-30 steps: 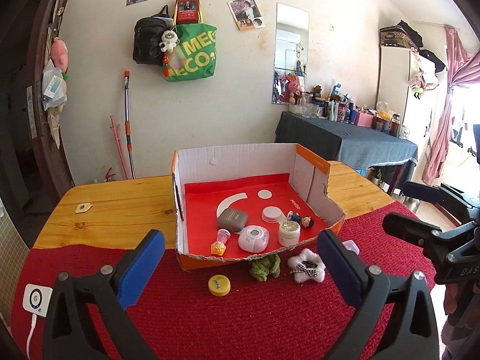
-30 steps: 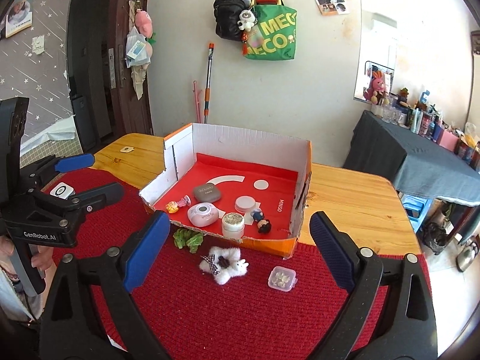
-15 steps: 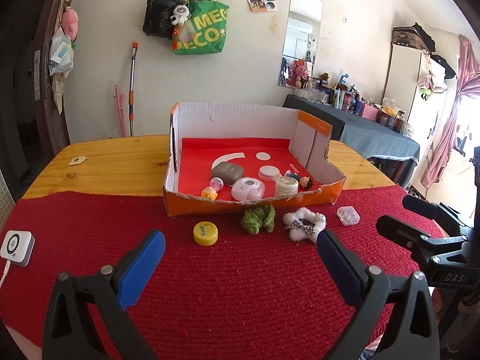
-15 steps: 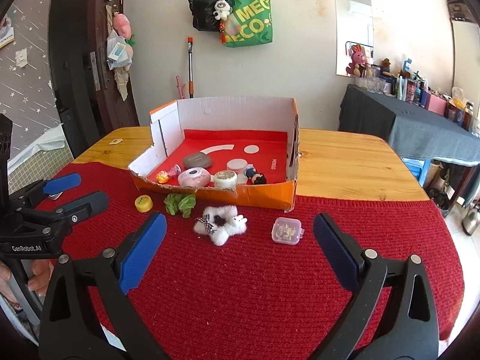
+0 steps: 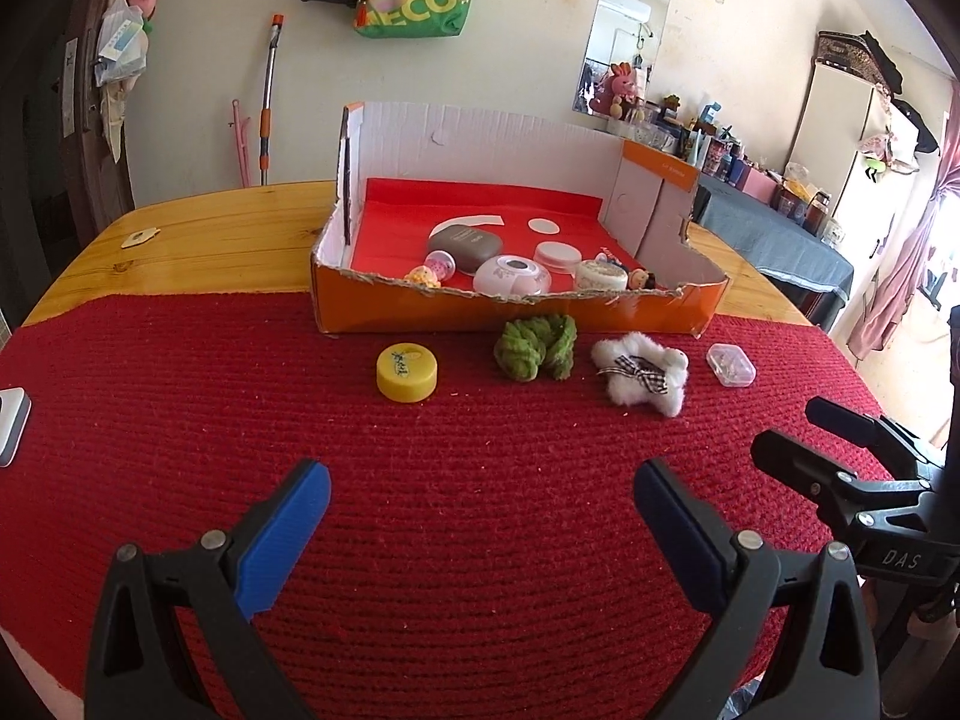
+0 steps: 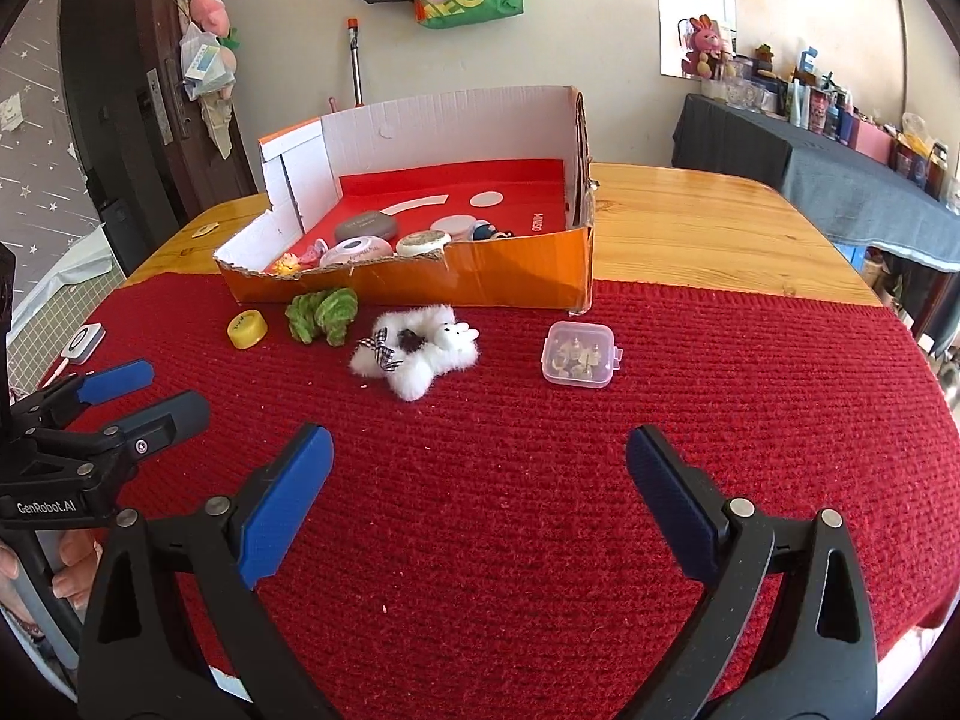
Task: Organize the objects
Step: 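Withdraw both open tools from the box back over the mat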
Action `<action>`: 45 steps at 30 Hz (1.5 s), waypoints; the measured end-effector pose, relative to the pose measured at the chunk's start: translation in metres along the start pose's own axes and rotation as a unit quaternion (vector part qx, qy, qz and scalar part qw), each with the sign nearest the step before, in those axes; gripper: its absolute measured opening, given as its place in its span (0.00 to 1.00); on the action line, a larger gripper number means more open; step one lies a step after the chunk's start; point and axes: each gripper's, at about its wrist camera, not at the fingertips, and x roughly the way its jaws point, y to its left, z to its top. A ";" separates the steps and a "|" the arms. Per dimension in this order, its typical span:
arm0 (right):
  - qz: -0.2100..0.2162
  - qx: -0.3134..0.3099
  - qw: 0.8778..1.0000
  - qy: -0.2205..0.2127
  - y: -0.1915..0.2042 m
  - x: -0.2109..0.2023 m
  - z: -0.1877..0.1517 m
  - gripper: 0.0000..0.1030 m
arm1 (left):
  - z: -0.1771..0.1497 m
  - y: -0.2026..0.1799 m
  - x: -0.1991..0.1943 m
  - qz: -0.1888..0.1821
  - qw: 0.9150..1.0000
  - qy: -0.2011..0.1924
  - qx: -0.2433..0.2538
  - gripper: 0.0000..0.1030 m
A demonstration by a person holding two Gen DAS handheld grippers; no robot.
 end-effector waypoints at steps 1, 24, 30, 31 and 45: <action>-0.001 -0.001 1.000 0.002 0.000 0.001 0.000 0.97 | 0.000 0.001 0.001 0.000 1.000 0.003 0.000 1.00; -0.036 -0.005 0.998 0.047 -0.018 0.030 0.022 0.97 | 0.030 0.021 0.024 -0.006 0.999 0.048 0.017 1.00; -0.031 0.008 0.997 0.068 -0.036 0.044 0.031 0.97 | 0.038 0.031 0.041 -0.007 0.998 0.065 0.025 0.93; -0.031 0.011 0.997 0.072 -0.040 0.046 0.033 0.97 | 0.039 0.032 0.043 -0.006 0.997 0.068 0.027 0.91; -0.045 0.015 0.994 0.097 -0.053 0.068 0.041 0.97 | 0.046 0.043 0.059 -0.017 0.997 0.072 0.019 0.78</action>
